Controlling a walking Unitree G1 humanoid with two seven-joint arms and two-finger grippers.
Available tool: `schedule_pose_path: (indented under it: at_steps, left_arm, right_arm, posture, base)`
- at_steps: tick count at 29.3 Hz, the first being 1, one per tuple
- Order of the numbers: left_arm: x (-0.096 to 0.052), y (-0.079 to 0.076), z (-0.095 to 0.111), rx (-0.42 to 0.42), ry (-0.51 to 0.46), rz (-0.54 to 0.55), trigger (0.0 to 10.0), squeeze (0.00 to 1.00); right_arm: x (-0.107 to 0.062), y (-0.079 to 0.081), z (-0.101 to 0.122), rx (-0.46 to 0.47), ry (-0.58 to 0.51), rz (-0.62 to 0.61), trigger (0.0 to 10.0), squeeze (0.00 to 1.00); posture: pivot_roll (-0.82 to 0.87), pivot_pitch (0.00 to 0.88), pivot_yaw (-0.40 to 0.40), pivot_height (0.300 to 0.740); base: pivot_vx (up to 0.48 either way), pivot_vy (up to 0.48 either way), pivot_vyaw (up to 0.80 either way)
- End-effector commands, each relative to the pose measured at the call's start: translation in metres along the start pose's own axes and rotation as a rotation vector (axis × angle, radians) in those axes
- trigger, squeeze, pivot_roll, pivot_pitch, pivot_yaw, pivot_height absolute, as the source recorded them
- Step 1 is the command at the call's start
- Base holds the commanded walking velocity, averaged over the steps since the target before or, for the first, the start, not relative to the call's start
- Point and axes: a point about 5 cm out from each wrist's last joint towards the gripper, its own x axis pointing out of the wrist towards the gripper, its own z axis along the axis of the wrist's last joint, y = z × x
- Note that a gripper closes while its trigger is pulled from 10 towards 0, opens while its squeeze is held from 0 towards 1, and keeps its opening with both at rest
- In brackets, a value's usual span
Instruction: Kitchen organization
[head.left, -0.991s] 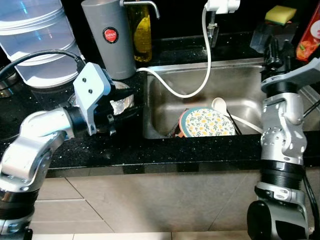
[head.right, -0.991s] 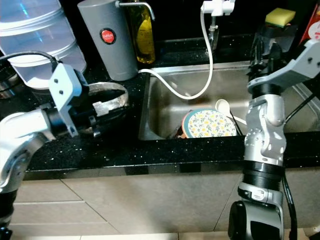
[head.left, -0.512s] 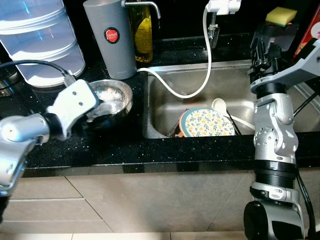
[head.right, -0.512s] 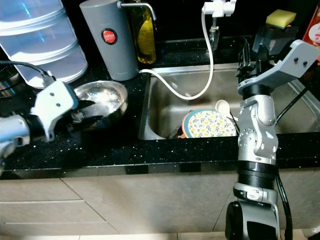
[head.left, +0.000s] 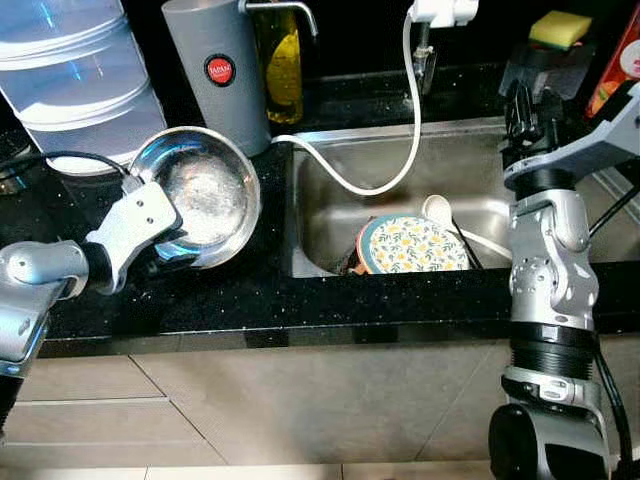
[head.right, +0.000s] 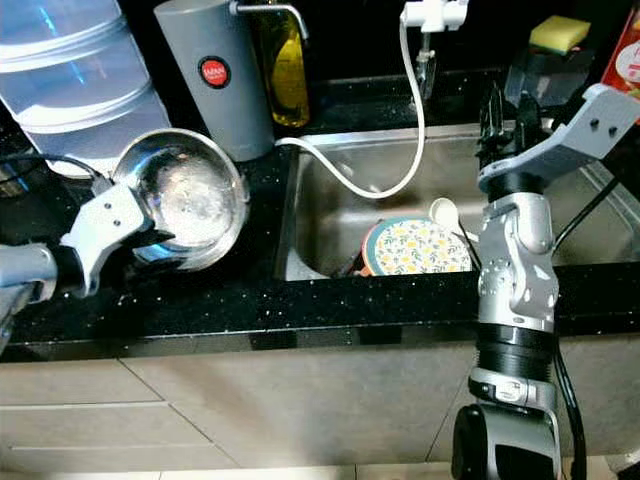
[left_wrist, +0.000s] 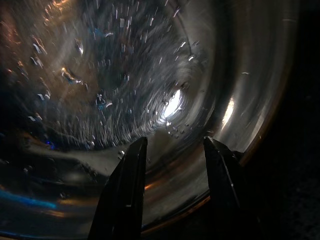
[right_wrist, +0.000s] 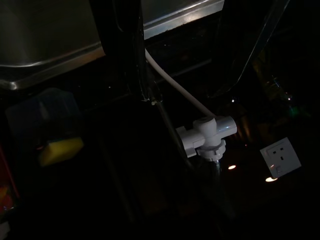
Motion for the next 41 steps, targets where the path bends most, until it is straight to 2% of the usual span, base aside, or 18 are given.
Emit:
schedule_pose_path:
  at_steps: [1,6,12,22,24,25,28,29,30,33,34,35,41]
  left_arm:
    - [-0.005,0.003,-0.008,0.049,0.067,-0.005,10.0,0.00]
    - [-0.007,0.016,0.007,0.043,-0.039,0.085,10.0,0.00]
    - [-0.009,0.030,0.012,0.039,-0.066,0.187,10.0,0.00]
    - [-0.009,0.037,0.019,0.043,-0.122,0.224,10.0,0.00]
    - [-0.012,0.040,0.031,0.053,-0.195,0.239,10.0,0.00]
    - [-0.012,0.040,0.031,0.053,-0.195,0.239,10.0,0.00]
    - [-0.020,0.048,0.060,0.028,-0.384,0.261,10.0,0.00]
    - [-0.020,0.048,0.060,0.028,-0.384,0.261,10.0,0.00]
    - [-0.022,0.049,0.065,0.011,-0.424,0.260,10.0,0.00]
    - [-0.022,0.048,0.073,-0.032,-0.481,0.208,10.0,0.00]
    - [-0.015,0.030,0.075,-0.047,-0.485,0.045,10.0,0.00]
    - [-0.011,0.023,0.075,-0.056,-0.480,-0.026,10.0,0.00]
    - [-0.002,0.011,0.071,-0.094,-0.456,-0.152,10.0,0.00]
  right_arm:
    - [0.000,0.001,0.000,-0.003,0.001,-0.001,10.0,0.00]
    - [0.001,0.003,-0.001,0.002,0.004,0.008,10.0,0.00]
    - [0.002,0.006,-0.003,0.005,0.011,0.019,10.0,0.00]
    - [0.003,0.007,-0.004,0.004,0.013,0.028,10.0,0.00]
    - [0.003,0.007,-0.004,0.002,0.012,0.028,10.0,0.00]
    - [0.003,0.007,-0.004,0.002,0.012,0.028,10.0,0.00]
    - [0.003,0.006,-0.004,0.001,0.012,0.027,10.0,0.00]
    - [0.003,0.006,-0.004,0.001,0.012,0.027,10.0,0.00]
    - [0.003,0.006,-0.004,0.001,0.012,0.027,10.0,0.00]
    - [0.004,0.007,-0.004,0.003,0.013,0.028,10.0,0.00]
    - [0.004,0.008,-0.005,0.005,0.013,0.030,10.0,0.00]
    - [0.004,0.008,-0.005,0.006,0.012,0.030,10.0,0.00]
    - [0.003,0.007,-0.005,0.005,0.012,0.025,10.0,0.00]
  posture:
    - [0.06,0.000,0.089,0.740]
    - [0.07,0.000,0.080,0.740]
    - [0.07,0.000,0.073,0.740]
    - [0.08,0.000,0.068,0.740]
    - [0.07,0.000,0.071,0.740]
    - [0.07,0.000,0.071,0.740]
    - [0.07,0.000,0.070,0.740]
    - [0.07,0.000,0.070,0.740]
    - [0.07,0.000,0.070,0.740]
    - [0.07,0.000,0.070,0.740]
    - [0.07,0.000,0.071,0.740]
    - [0.07,0.000,0.072,0.740]
    - [0.07,0.000,0.079,0.740]
  base:
    - [0.000,0.000,0.00]
    - [0.000,0.000,0.00]
    - [0.000,0.000,0.00]
    - [0.000,0.000,0.00]
    - [0.000,0.000,0.00]
    - [0.000,0.000,0.00]
    - [0.000,0.000,0.00]
    - [0.000,0.000,0.00]
    - [0.000,0.000,0.00]
    - [0.000,0.000,0.00]
    - [0.000,0.000,0.00]
    - [0.000,0.000,0.00]
    - [0.000,0.000,0.00]
